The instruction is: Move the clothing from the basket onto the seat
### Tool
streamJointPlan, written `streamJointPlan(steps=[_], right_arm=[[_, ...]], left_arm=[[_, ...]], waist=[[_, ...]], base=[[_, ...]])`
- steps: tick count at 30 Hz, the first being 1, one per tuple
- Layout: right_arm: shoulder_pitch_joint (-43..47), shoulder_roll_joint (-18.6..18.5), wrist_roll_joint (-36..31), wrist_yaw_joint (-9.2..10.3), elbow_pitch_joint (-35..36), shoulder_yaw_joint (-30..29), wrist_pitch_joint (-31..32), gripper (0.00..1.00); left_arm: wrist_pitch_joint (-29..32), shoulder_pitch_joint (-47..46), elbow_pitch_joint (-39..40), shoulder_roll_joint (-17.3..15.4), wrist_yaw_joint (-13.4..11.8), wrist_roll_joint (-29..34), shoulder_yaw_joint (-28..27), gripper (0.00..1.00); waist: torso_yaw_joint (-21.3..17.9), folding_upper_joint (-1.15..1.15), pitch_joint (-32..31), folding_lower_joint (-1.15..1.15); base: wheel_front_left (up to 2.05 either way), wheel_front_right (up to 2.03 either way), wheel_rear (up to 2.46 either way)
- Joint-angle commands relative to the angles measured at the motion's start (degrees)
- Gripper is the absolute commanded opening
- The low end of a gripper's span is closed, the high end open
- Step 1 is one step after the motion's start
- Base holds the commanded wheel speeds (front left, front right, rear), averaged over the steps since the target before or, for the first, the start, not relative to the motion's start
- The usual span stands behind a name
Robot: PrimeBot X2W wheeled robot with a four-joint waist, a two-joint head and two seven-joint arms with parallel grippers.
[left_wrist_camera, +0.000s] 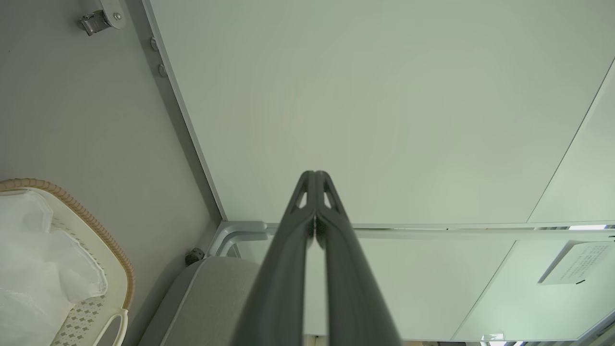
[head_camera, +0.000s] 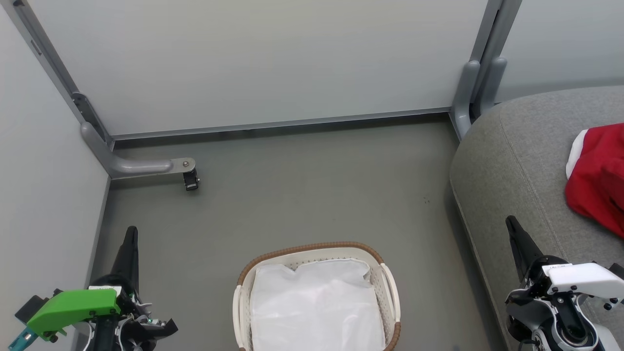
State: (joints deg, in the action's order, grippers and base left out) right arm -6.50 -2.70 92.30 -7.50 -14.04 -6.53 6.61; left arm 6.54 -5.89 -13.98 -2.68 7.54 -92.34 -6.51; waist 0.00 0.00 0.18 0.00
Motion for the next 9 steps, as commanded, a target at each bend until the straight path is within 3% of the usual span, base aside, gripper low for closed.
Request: streamJointPlan(steps=[1, 9], right_arm=[[0.6, -0.3, 0.2, 0.02, 0.2, -0.1, 0.1, 0.00], [0.6, -0.3, 0.2, 0.02, 0.2, -0.1, 0.1, 0.00]], left_arm=[[0.2, -0.6, 0.0, -0.4, -0.1, -0.2, -0.1, 0.00], [0.2, -0.6, 0.0, -0.4, -0.1, -0.2, -0.1, 0.00]], waist=[[0.0, 0.00, 0.0, 0.00], [0.0, 0.00, 0.0, 0.00]], base=[[0.00, 0.00, 0.00], [0.00, 0.00, 0.00]])
